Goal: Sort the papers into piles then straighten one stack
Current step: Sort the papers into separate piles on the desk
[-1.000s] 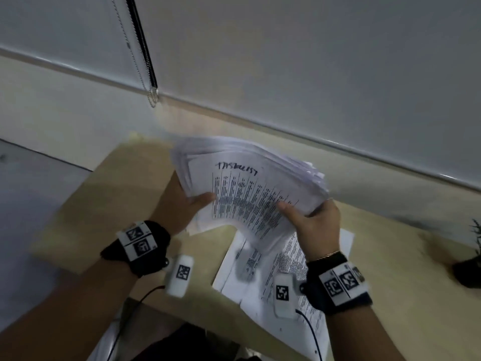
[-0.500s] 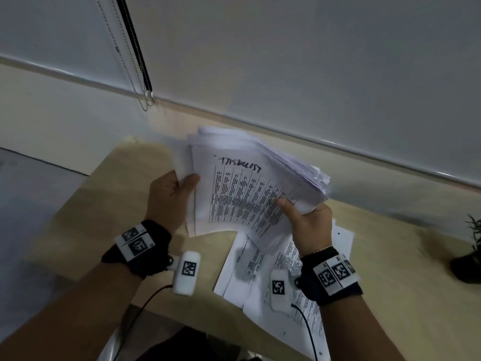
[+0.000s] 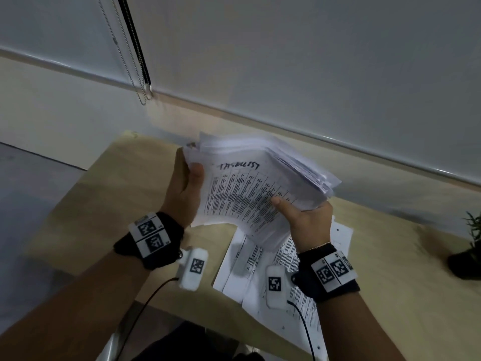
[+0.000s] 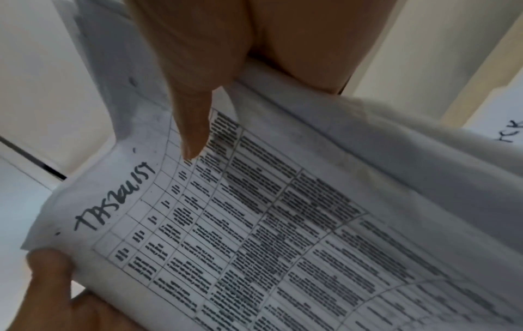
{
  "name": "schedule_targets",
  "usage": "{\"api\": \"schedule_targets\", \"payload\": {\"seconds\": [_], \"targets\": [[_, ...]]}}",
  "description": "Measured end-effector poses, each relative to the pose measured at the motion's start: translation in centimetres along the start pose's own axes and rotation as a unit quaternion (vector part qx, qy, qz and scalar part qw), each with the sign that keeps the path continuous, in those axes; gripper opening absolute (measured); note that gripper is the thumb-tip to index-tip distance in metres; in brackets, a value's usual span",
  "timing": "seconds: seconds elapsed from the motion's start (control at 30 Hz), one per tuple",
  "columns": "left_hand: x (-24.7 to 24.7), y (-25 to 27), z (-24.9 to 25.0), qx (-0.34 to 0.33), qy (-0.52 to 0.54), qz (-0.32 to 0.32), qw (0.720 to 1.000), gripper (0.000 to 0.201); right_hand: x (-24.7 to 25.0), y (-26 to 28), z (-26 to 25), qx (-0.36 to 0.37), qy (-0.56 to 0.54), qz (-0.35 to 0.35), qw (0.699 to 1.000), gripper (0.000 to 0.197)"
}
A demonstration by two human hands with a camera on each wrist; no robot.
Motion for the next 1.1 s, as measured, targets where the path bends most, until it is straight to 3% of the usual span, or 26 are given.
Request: {"api": "schedule_targets", "payload": {"seconds": [0.07,0.13,0.23,0.3,0.33,0.43,0.47,0.53,0.6,0.63,0.67,0.83,0.9,1.03,1.1], "targets": [[-0.5,0.2,-1.0,0.028,0.022,-0.022,0.999,0.038,-0.2,-0.1,0.6,-0.018,0.004,-0.005,1.000,0.037],[-0.4,0.4,-2.3,0.053,-0.017,-0.036,0.998,0.051,-0.2,-0.1,0.8,-0.024,0.027,-0.002,0.999,0.030],[0.0,0.1,-2.5,0.029,-0.087,-0.034,0.995,0.045,0.6,-0.3,0.2,0.000,0.051,0.020,0.998,0.035],[0.7,0.2,-2.6,0.024,-0.076,-0.016,0.997,0.042,1.3,-0.5,0.4,0.000,0.052,0.036,0.998,0.053],[0.8,0.4,-3.3,0.038,-0.074,-0.023,0.996,0.044,1.2,-0.2,1.0,-0.017,0.061,0.019,0.998,0.057],[0.5,2.2,-7.4,0.135,-0.131,-0.073,0.979,0.033,1.3,1.5,5.5,-0.118,0.126,-0.033,0.984,0.037],[0.4,2.5,-8.2,0.147,-0.148,-0.075,0.975,0.028,2.3,2.0,7.5,-0.141,0.175,-0.022,0.974,0.045],[0.4,2.0,-8.2,0.128,-0.187,-0.053,0.973,0.018,6.7,2.7,11.3,-0.174,0.345,0.063,0.920,0.067],[0.9,0.6,-6.8,0.086,-0.223,-0.018,0.971,0.024,12.4,4.8,13.7,-0.286,0.490,0.177,0.804,0.078],[1.5,-0.2,-6.3,0.074,-0.227,-0.001,0.971,0.026,14.4,6.2,14.4,-0.346,0.513,0.206,0.759,0.081],[2.2,-0.9,-6.1,0.069,-0.228,0.007,0.971,0.028,15.4,7.2,14.9,-0.381,0.517,0.212,0.737,0.083],[5.5,-2.2,-6.5,0.089,-0.238,0.014,0.967,0.036,12.2,6.6,17.1,-0.361,0.510,0.167,0.763,0.087],[6.0,-1.8,-6.4,0.101,-0.234,0.020,0.967,0.025,9.5,6.0,17.4,-0.339,0.523,0.129,0.771,0.093],[6.9,-0.7,-6.7,0.132,-0.206,0.032,0.969,0.016,7.0,5.6,17.3,-0.320,0.568,0.107,0.750,0.111],[7.4,-0.4,-7.5,0.156,-0.188,0.032,0.969,0.009,6.8,5.3,17.4,-0.336,0.552,0.109,0.755,0.115]]}}
Point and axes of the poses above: each hand's wrist, its own y-axis away from the middle knuckle, its own x-axis out of the back of the hand, z = x × y, the point moved 8 cm from there along -y, towards the middle knuckle, and after that the axes turned 9 degrees about z, right-handed, at the moved point
